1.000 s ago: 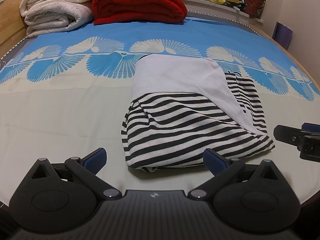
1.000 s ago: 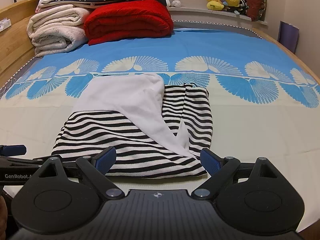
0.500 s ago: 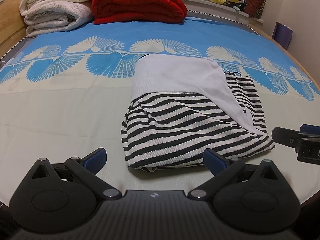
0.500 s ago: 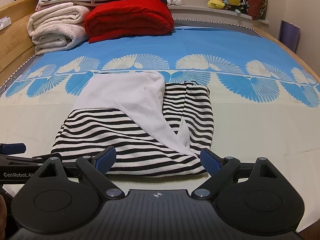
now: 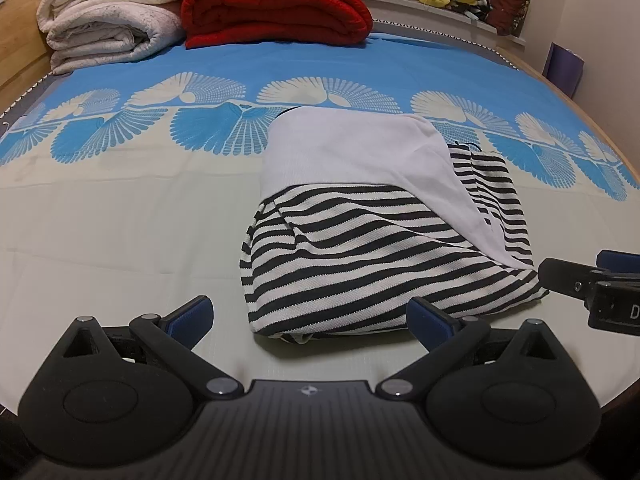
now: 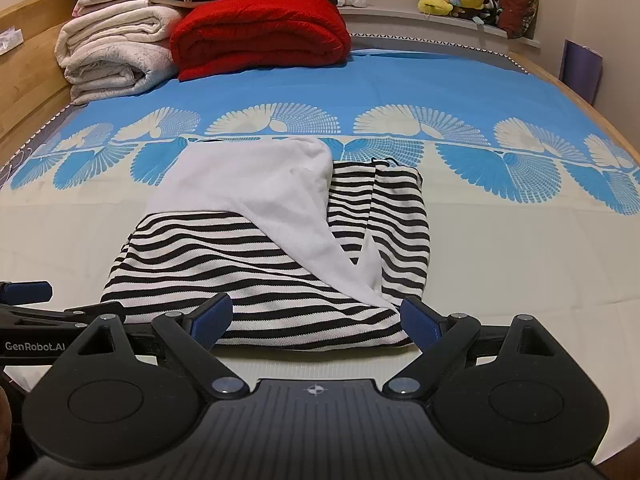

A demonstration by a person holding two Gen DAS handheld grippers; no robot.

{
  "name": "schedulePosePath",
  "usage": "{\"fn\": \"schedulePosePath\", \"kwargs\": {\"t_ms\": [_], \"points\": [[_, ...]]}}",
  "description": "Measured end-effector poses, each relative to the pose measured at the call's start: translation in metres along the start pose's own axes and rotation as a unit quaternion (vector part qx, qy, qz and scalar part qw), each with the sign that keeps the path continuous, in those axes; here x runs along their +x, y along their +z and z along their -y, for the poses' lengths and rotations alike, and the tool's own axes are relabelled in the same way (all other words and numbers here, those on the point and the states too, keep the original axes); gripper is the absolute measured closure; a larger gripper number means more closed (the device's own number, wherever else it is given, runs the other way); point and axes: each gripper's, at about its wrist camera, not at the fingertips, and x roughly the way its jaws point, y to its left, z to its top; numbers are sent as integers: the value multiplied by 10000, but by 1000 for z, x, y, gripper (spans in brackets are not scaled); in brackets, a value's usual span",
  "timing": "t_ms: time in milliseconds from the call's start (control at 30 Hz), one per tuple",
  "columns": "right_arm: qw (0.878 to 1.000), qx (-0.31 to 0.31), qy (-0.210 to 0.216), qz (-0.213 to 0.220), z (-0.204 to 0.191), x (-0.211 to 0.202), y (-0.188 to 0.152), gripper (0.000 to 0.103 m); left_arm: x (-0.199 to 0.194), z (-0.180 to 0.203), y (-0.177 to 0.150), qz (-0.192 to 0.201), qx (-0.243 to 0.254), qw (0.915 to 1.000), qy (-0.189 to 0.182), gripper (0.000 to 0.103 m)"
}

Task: Fold small clothes

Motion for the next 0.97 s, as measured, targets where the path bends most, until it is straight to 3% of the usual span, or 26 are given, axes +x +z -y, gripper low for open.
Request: {"fn": "schedulePosePath", "kwargs": {"t_ms": [967], "points": [[10000, -48, 46, 26, -2, -1, 1, 12, 0, -2, 1, 69, 115, 9999, -60, 0]]}}
